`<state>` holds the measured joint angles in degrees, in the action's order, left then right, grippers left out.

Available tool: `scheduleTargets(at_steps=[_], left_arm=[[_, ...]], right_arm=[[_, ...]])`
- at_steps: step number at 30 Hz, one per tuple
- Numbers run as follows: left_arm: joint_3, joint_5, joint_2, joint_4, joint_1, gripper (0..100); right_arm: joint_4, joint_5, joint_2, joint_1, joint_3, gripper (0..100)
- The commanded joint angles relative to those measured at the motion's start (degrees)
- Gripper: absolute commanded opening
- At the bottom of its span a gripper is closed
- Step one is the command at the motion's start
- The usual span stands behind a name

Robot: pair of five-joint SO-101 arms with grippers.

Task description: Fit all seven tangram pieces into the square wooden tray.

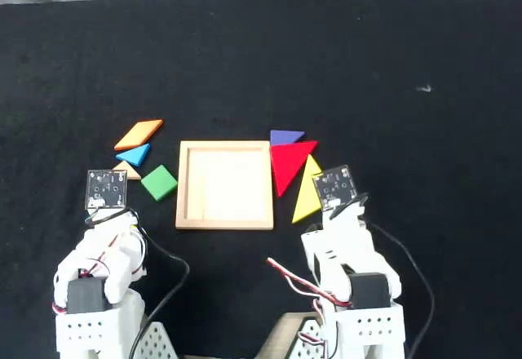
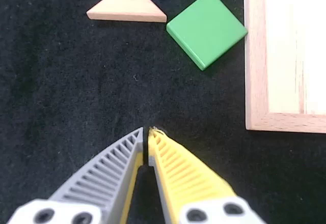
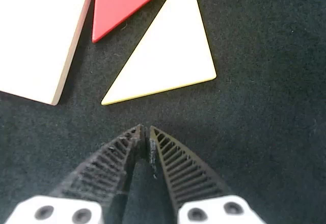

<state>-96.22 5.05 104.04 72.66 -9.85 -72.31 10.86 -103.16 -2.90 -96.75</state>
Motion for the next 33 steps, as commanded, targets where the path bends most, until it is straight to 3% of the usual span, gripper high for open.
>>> scheduleTargets(at_steps=[1,11,16,20,29,33], left_arm=[[-1.10,0.26,0.09,0.18,0.04,3],[-1.01,0.44,0.35,-0.35,0.22,4],[-1.10,0.26,0.26,-12.13,-0.13,4],[-1.10,0.70,0.18,-13.36,-0.57,4],[-0.04,3.52,0.26,-17.41,-4.70,4],[0.92,0.88,0.26,-17.41,-7.25,6]], right_arm=[[-0.44,-0.09,-1.63,0.53,0.04,1.2],[-0.44,0.00,-1.63,0.53,0.04,1.2],[-0.26,0.26,-1.71,0.53,0.04,1.5],[0.35,-0.09,-1.71,0.88,0.04,1.5],[16.09,-0.09,-1.71,0.97,0.04,1.5],[20.75,-0.09,-1.71,0.97,0.04,1.5]])
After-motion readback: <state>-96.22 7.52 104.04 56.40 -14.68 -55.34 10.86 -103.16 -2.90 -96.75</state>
